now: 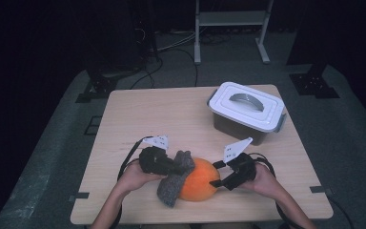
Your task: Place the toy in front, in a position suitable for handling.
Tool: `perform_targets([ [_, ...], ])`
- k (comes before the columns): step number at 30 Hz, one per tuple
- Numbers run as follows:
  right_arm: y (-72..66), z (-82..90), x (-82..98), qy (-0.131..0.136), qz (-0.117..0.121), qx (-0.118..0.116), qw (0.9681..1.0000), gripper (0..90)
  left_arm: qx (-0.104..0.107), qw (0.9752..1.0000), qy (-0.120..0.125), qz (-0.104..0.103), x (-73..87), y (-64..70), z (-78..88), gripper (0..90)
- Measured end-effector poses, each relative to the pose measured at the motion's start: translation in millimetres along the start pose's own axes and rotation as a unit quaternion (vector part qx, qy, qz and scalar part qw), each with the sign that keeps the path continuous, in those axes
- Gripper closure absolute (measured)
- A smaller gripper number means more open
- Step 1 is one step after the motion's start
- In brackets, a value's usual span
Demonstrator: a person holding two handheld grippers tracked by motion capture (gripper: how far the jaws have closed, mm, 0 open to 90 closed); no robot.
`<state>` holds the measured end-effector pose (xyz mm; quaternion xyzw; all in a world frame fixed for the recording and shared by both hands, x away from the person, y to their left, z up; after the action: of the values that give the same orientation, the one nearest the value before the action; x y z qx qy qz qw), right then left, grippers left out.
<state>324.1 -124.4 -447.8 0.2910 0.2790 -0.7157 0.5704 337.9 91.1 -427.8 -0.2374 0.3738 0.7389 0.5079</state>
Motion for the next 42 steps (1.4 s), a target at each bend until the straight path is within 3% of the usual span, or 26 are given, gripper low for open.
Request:
perform_targets([
  [3,-0.6,-2.0,-7.5,0.014,0.004,-0.001,0.9999,24.0,0.004,0.9998,-0.009,-0.02,-4.3,7.8,-5.4,77.9],
  [6,-0.3,-5.9,-7.1,0.008,0.001,0.0,1.0,24.0,0.002,0.9993,-0.02,-0.033,-8.2,12.9,-9.7,77.8],
  [8,0.9,-8.7,-3.0,0.011,-0.01,0.004,0.9999,29.7,0.001,0.9994,-0.018,-0.029,-9.5,12.9,-10.5,77.6],
  [9,1.4,-8.3,2.1,0.014,-0.015,0.007,0.9998,38.4,0.003,0.9995,-0.017,-0.028,-9.7,11.9,-10.0,77.5],
  [13,0.1,-3.2,7.8,0.009,-0.004,0.009,0.9999,46.6,0.008,0.9997,-0.013,-0.019,-8.0,6.6,-6.7,77.5],
  [18,-1.7,1.1,13.7,0.004,0.003,0.01,0.9999,47.9,-0.002,0.9999,-0.015,-0.001,4.6,-0.5,0.8,77.1],
  [22,-2.6,2.7,16.8,0.005,0.001,0.007,1.0,47.9,0.0,0.9998,-0.022,0.001,12.2,-1.9,4.4,76.8],
  [30,-10.1,-0.1,12.5,-0.003,0.023,0.013,0.9997,47.9,0.005,0.9998,-0.012,-0.014,-8.5,4.9,-2.8,76.9],
  [31,-12.1,-1.0,12.0,-0.003,0.029,0.01,0.9995,47.7,0.007,0.9998,-0.007,-0.018,-17.2,7.6,-7.4,76.9],
  [35,-11.2,0.1,14.7,0.001,0.029,0.001,0.9996,46.6,0.014,0.9995,-0.01,-0.027,-25.5,10.5,-14.2,76.9],
  [36,-10.8,1.1,15.8,0.001,0.024,-0.003,0.9997,45.0,0.016,0.9994,-0.014,-0.028,-25.7,11.4,-15.9,77.0],
  [37,-8.3,4.0,16.7,0.004,0.012,-0.01,0.9999,37.3,0.022,0.9991,-0.02,-0.029,-23.7,13.1,-17.9,76.9],
  [40,-5.0,5.7,15.7,0.008,-0.004,-0.013,0.9999,31.8,0.027,0.999,-0.022,-0.029,-20.4,14.1,-18.7,76.9],
  [42,-3.6,3.4,14.3,0.007,-0.001,-0.008,0.9999,28.0,0.031,0.9989,-0.02,-0.029,-18.6,14.9,-18.9,76.9],
])
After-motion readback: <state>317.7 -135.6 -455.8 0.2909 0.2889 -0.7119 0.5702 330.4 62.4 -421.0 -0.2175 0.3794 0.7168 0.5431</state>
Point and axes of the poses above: each handheld gripper's, and its own axes: z roughly backward along the jaws, x roughly out of its underside, y roughly to its right, the point moved 5 cm from there along -z, roughly forward along the jaws, and after that the axes turned 3 degrees about z, right-handed, at the moved point
